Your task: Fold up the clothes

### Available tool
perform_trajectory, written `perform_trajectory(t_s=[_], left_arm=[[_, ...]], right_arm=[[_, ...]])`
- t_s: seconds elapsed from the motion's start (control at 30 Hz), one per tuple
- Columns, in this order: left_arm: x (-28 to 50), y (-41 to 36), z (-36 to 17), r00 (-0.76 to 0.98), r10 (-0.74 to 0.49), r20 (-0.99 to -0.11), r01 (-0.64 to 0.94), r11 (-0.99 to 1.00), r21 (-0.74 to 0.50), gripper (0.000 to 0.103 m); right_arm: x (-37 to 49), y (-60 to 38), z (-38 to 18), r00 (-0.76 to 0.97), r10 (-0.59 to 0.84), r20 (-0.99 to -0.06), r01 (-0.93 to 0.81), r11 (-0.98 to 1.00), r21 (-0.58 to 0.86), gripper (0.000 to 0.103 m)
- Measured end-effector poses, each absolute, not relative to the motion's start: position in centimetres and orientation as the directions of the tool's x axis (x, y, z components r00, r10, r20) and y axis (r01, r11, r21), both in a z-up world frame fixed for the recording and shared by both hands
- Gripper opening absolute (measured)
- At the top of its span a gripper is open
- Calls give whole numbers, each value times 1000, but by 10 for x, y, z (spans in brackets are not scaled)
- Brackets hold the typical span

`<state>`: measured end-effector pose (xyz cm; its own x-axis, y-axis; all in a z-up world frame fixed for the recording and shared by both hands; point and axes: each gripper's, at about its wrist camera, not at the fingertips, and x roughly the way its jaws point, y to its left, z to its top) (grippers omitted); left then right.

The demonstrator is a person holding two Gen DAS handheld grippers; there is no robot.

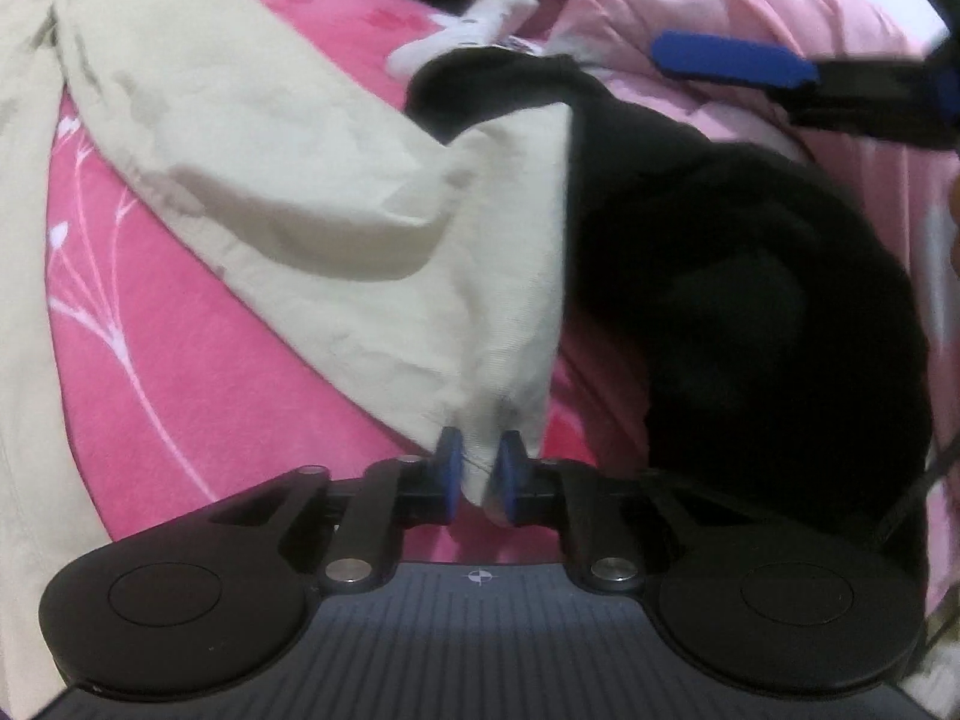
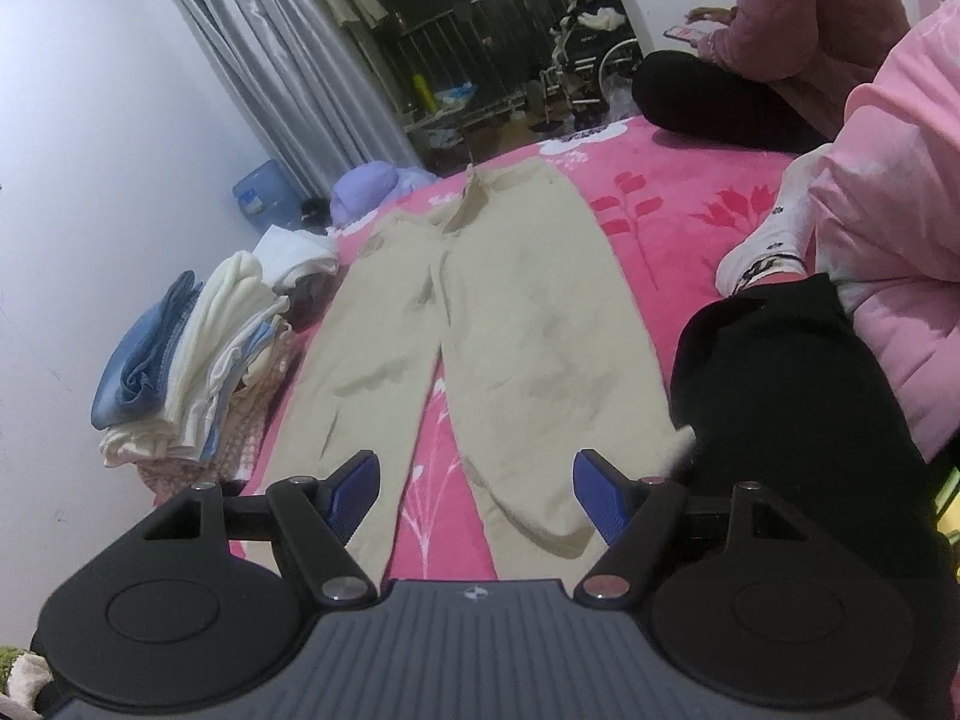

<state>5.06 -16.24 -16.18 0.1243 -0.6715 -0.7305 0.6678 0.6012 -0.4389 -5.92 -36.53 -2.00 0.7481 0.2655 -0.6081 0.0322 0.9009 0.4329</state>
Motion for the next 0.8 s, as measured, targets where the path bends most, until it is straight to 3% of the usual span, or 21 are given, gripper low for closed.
perform_trajectory(t_s=[0.27, 0.37, 0.5, 0.6, 0.8], left_arm=[[89, -91, -134, 277, -801, -531, 488, 593, -640, 5], [120, -53, -142, 345, -806, -481, 286, 579, -764, 5], [148, -11, -168, 410, -782, -471, 59, 537, -841, 5], [152, 0, -180, 421, -765, -487, 24, 546, -838, 5], [149, 1, -183, 401, -772, -494, 70, 563, -823, 5]], right_arm=[[-55, -370, -15, 782, 247, -573, 29, 903, 429, 75], [-53, -373, -12, 793, 256, -553, 33, 888, 459, 75], [-46, -375, -24, 756, 316, -573, 79, 825, 560, 75], [-35, -364, -48, 673, 370, -641, 143, 785, 603, 76], [-3, -352, -85, 609, 315, -728, 233, 806, 544, 76]])
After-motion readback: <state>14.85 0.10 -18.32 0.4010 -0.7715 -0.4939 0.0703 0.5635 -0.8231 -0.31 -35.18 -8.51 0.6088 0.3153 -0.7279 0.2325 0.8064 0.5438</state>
